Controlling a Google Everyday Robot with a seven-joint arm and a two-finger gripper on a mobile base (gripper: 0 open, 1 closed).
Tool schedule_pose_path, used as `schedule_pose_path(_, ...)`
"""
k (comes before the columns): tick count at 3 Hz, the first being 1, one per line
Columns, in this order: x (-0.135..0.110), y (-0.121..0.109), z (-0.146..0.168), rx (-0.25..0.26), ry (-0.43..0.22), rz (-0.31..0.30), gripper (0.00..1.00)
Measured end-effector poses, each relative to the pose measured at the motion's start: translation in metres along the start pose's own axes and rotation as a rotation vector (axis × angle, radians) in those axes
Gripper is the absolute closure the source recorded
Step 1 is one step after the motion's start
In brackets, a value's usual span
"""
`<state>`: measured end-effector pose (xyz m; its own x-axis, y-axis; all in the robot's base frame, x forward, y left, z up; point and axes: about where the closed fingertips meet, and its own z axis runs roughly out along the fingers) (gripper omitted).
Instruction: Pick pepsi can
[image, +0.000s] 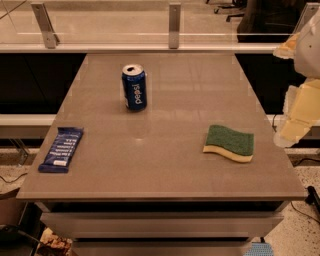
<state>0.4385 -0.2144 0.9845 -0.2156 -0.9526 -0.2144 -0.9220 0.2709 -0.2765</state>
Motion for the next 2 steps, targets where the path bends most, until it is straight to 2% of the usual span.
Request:
schedule_pose_path(1,0.0000,0.0000,0.0000,0.000,0.000,0.000,0.00)
schedule_pose_path(2,0.0035,-0.0055,-0.0050,0.023,-0.074,0.037,0.00)
